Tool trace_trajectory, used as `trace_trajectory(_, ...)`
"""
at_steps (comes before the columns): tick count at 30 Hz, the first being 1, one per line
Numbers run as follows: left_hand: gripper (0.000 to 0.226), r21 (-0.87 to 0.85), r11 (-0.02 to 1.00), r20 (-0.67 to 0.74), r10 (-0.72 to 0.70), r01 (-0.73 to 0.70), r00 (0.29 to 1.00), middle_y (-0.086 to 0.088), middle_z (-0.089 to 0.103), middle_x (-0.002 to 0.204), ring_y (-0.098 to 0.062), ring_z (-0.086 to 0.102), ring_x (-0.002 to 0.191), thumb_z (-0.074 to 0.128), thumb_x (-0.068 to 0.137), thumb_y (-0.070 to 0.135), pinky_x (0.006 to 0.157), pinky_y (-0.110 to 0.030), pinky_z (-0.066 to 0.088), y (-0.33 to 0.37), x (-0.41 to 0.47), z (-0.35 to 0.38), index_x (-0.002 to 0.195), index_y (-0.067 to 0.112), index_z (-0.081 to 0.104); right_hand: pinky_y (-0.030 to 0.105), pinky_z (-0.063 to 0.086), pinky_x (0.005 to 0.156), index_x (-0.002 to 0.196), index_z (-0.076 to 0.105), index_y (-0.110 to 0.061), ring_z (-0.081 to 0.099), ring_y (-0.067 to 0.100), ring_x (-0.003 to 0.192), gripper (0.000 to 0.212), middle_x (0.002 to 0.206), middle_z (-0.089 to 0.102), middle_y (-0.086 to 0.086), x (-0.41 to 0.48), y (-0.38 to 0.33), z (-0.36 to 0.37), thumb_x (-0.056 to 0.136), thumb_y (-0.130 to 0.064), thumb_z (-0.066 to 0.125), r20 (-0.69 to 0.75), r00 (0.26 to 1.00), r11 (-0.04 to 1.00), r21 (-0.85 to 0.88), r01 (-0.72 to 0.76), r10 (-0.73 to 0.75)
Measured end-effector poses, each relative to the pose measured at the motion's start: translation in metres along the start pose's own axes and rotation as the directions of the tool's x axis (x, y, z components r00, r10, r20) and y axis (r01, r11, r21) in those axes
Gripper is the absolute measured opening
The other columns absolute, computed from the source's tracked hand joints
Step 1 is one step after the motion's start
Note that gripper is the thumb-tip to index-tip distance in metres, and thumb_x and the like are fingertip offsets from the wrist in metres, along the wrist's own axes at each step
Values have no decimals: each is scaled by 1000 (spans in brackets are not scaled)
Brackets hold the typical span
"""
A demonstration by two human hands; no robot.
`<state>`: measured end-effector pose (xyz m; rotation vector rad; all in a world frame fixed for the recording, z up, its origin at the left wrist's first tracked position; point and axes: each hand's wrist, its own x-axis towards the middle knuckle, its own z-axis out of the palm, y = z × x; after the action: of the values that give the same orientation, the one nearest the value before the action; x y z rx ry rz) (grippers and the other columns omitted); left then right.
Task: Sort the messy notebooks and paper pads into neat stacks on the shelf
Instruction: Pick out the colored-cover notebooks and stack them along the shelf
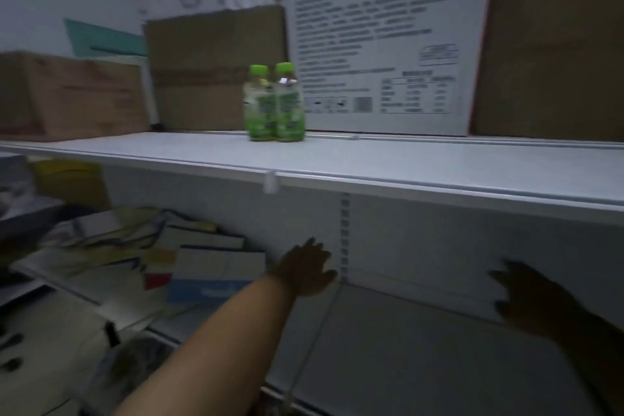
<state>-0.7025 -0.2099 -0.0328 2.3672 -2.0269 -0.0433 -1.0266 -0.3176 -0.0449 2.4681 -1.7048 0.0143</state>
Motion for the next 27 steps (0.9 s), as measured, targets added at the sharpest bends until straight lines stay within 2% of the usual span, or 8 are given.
trace_trajectory(2,60,50,996,-23,-77,78,997,-6,7,160,-22,-1,148,31,100,44,119,-40,9,-57,-23,-4,151,15,19,33,12,117,151,3,-26,0,25,147,70,159,-7,10,-1,-87,-11,95,-49,38,61,970,971,-36,238,-236)
trace_trajectory(4,60,76,985,-26,-153,154,988,-5,2,161,-22,-1,148,30,100,45,119,-40,10,-112,-51,-11,152,18,15,38,5,118,151,2,-26,-8,26,147,70,158,-14,11,1,-179,-11,95,-46,40,35,886,887,14,462,-462)
trace_trajectory(7,61,48,974,-13,-220,220,975,-4,0,161,-22,-3,148,29,100,48,119,-40,10,-175,-96,-9,152,20,14,38,-2,118,152,6,-25,-12,22,146,68,158,-15,8,12,-279,0,96,-41,42,15,799,796,100,597,-601)
trace_trajectory(10,59,-9,953,-28,-302,302,953,-4,3,161,-21,0,148,28,99,49,119,-41,12,-234,-133,-4,150,21,20,33,-1,118,151,9,-26,-9,20,147,67,159,-12,5,16,-349,-4,96,-40,43,3,769,750,224,623,-639)
trace_trajectory(16,57,-76,911,-61,-410,405,910,-2,9,160,-19,3,148,29,100,47,118,-37,12,-299,-161,4,150,21,22,33,5,120,152,2,-21,-3,21,147,68,159,-8,7,35,-413,7,98,-37,41,96,753,752,217,623,-652)
trace_trajectory(22,55,-286,893,-28,-369,346,929,1,16,159,-15,9,147,35,99,44,116,-30,16,-318,-129,18,148,21,25,26,12,115,151,11,-13,14,19,145,58,159,7,8,95,-458,6,101,-25,37,-50,781,735,305,606,-623)
trace_trajectory(25,56,-325,899,0,-311,294,950,3,8,160,-15,6,147,38,99,41,116,-29,15,-329,-105,14,150,24,22,31,14,118,151,11,-15,15,21,145,60,159,9,7,127,-476,18,100,-32,37,-66,787,745,283,604,-613)
trace_trajectory(27,54,-341,901,-5,-288,269,958,5,11,159,-17,21,144,40,99,40,114,-29,22,-339,-86,5,149,28,23,30,23,114,150,19,-16,26,21,141,62,155,22,7,143,-480,26,97,-40,40,-48,809,772,271,576,-586)
